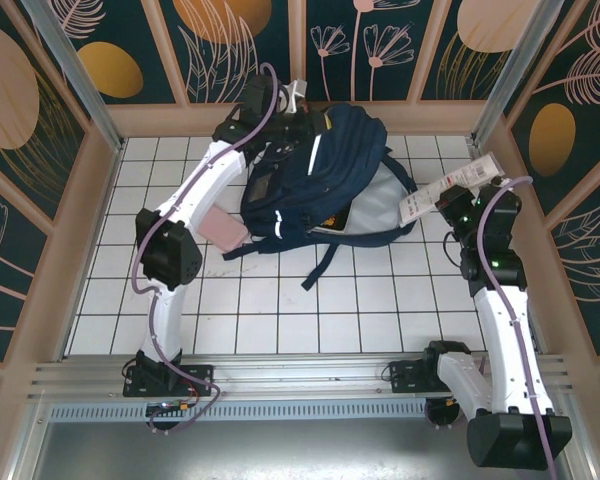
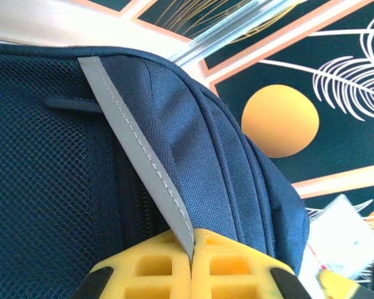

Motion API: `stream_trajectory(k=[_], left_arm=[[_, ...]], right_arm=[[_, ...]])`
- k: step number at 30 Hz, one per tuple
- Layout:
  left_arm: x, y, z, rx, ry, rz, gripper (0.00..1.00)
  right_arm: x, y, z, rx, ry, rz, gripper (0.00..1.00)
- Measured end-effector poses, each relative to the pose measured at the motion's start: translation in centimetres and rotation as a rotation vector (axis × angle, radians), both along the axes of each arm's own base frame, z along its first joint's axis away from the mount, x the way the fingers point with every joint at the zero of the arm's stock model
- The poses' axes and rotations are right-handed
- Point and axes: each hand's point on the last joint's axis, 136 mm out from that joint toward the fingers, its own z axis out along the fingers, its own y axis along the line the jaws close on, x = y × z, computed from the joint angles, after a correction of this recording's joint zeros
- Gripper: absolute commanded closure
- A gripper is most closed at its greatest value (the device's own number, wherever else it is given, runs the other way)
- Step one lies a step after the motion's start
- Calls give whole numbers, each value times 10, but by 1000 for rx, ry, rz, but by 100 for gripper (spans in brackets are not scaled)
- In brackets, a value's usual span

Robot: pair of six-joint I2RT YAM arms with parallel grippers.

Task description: Pack books, pencil case, and school supplies into a backpack

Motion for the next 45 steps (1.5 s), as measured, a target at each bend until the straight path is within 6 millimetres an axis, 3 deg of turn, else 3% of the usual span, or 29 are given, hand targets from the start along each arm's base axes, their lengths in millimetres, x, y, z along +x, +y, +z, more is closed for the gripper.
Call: stream_trajectory(k=[6, 13, 21, 30, 38, 40, 45], left_arm=[[-16, -10, -20, 8, 57, -55, 100], [-30, -11, -17, -22, 87, -100, 100], [-36, -12, -14, -54, 112, -109, 100], [-38, -12, -14, -76, 133, -103, 100], [-37, -12, -13, -86, 138, -101, 100], [-37, -12, -13, -87, 140, -99, 100], [-37, -12, -13, -91, 147, -96, 100]], right_arm=[[9, 30, -43, 95, 5, 156, 100], [36, 72, -86, 265, 29, 386, 100], [50, 111, -97, 377, 1, 557, 100], [62, 176, -118, 470, 77, 643, 100], [105, 223, -140, 523, 118, 638, 100], [114, 235, -145, 529, 121, 649, 96], [132, 268, -145, 488, 121, 689, 67]])
